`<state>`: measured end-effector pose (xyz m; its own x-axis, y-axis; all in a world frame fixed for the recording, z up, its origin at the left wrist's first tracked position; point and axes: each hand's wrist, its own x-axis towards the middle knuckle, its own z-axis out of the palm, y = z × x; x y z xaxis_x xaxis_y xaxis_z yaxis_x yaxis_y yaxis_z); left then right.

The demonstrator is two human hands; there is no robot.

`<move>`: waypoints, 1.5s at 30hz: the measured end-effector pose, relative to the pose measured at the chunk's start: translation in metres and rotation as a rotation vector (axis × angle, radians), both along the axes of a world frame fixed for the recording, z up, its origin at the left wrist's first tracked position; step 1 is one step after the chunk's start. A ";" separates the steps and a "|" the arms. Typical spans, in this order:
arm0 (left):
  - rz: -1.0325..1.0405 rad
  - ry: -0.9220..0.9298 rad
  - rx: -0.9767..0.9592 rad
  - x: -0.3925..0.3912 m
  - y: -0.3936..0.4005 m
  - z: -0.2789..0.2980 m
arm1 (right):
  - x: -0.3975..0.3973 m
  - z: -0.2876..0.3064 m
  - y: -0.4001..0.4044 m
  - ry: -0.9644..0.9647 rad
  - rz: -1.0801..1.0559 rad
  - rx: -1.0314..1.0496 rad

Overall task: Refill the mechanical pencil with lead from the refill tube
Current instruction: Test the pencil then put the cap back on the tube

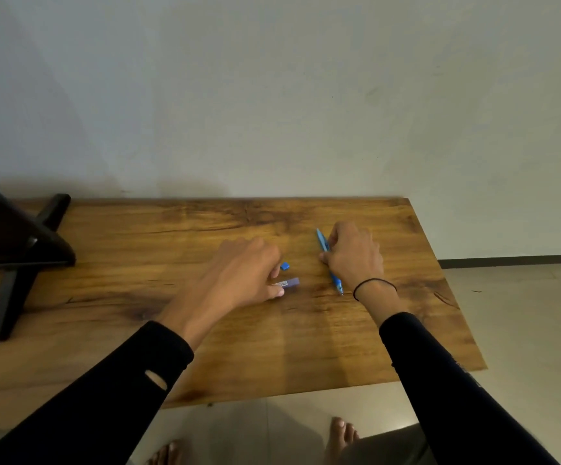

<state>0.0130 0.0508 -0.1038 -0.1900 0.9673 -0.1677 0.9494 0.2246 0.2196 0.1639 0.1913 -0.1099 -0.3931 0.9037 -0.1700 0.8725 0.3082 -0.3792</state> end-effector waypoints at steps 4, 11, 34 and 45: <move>-0.023 0.041 -0.004 0.006 0.005 -0.005 | -0.002 -0.001 0.001 -0.049 0.029 0.029; -0.027 0.075 -0.031 0.013 0.008 0.001 | -0.016 0.013 -0.021 0.087 0.317 -0.003; 0.269 -0.856 -0.043 -0.041 0.001 0.017 | -0.013 0.028 -0.008 0.766 0.209 -0.478; 0.243 -0.924 0.047 -0.034 0.004 0.017 | -0.012 0.029 -0.009 0.883 0.159 -0.558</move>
<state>-0.0205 0.0552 -0.0868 -0.1988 0.9284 -0.3139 0.3249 0.3647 0.8726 0.1523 0.1818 -0.0805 -0.6868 0.7129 -0.1417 0.1828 -0.0192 -0.9830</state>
